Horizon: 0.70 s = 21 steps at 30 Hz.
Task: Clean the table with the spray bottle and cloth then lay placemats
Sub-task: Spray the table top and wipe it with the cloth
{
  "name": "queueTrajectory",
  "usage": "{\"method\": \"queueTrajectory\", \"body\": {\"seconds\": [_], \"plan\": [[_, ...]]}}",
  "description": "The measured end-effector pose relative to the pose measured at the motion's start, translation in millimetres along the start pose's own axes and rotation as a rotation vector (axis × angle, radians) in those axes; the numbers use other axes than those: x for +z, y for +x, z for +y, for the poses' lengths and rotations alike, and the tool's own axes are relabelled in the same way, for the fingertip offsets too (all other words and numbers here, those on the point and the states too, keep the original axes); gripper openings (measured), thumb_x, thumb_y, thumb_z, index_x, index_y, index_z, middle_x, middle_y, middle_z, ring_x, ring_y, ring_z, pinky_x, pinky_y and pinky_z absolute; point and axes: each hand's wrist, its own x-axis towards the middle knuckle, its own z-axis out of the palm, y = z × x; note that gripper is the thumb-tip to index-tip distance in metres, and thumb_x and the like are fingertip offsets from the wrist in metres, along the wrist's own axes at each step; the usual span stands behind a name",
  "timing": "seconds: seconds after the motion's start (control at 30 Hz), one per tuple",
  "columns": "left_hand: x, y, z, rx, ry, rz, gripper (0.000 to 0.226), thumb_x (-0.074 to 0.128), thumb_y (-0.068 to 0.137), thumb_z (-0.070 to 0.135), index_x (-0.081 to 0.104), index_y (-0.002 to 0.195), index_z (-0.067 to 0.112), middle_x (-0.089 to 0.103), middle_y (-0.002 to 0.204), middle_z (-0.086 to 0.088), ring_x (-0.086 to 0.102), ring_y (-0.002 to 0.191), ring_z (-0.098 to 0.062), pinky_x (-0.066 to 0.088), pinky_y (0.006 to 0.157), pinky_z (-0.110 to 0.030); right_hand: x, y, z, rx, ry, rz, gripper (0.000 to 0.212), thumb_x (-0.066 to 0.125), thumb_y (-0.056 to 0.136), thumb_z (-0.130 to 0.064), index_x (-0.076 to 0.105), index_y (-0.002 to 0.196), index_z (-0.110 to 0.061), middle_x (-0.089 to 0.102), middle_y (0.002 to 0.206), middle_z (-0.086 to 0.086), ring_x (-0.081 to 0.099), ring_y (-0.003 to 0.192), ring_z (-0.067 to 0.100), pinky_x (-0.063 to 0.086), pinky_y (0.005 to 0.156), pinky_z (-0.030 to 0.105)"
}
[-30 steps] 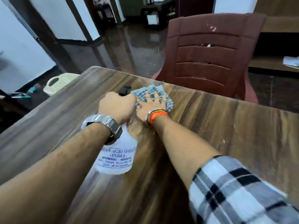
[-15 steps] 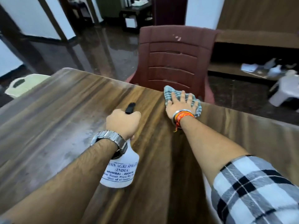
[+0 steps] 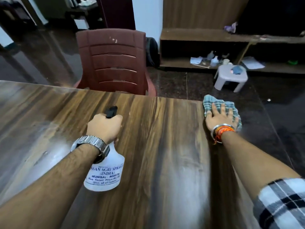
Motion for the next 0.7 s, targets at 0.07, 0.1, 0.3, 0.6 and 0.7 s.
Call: {"method": "queueTrajectory", "body": {"seconds": [0.07,0.1,0.3,0.6,0.7], "plan": [[3.7,-14.8,2.3,0.008,0.001,0.011,0.022,0.059,0.085,0.030,0.068,0.081,0.010,0.074,0.072,-0.010,0.069,0.050,-0.027,0.047,0.050,-0.025,-1.5,-8.0,3.1,-0.027,0.003,-0.018,0.056,0.014,0.095,-0.053,0.007,0.149,-0.042,-0.003,0.160,-0.008,-0.005,0.147,0.025,-0.004,0.116,0.053],[6.5,-22.5,3.4,0.009,0.002,0.019,0.023,0.059,0.084,0.031,0.069,0.083,0.010,0.074,0.072,-0.010,0.069,0.050,-0.026,0.045,0.050,-0.024,-2.5,-14.3,5.3,-0.057,-0.010,-0.037,0.055,0.014,0.095,-0.053,0.007,0.149,-0.042,-0.003,0.160,-0.008,-0.005,0.147,0.025,-0.004,0.116,0.053],[22.5,-82.5,-10.4,-0.027,-0.009,0.004,0.036,0.058,0.080,0.033,0.074,0.092,0.003,0.075,0.073,-0.008,0.069,0.046,-0.025,0.050,0.054,-0.025,11.2,-96.3,50.2,-0.349,-0.119,-0.043,0.051,0.017,0.096,-0.054,0.008,0.146,-0.050,0.003,0.160,-0.010,0.002,0.147,0.024,0.000,0.116,0.053],[31.9,-191.9,-45.1,-0.047,-0.051,-0.024,0.019,0.060,0.081,0.029,0.062,0.072,0.012,0.065,0.059,-0.003,0.064,0.041,-0.023,0.043,0.049,-0.022,29.0,-247.0,150.2,-0.803,-0.248,-0.039,0.051,0.028,0.092,-0.052,0.029,0.142,-0.049,0.027,0.155,-0.009,0.025,0.142,0.028,0.017,0.113,0.057],[31.0,-223.4,-61.0,-0.069,-0.069,-0.058,0.020,0.059,0.077,0.031,0.059,0.067,0.014,0.062,0.051,-0.002,0.066,0.042,-0.025,0.046,0.054,-0.026,30.9,-287.2,178.2,-0.841,-0.248,-0.024,0.051,0.033,0.091,-0.051,0.031,0.142,-0.048,0.031,0.153,-0.008,0.028,0.141,0.028,0.019,0.112,0.057]]}}
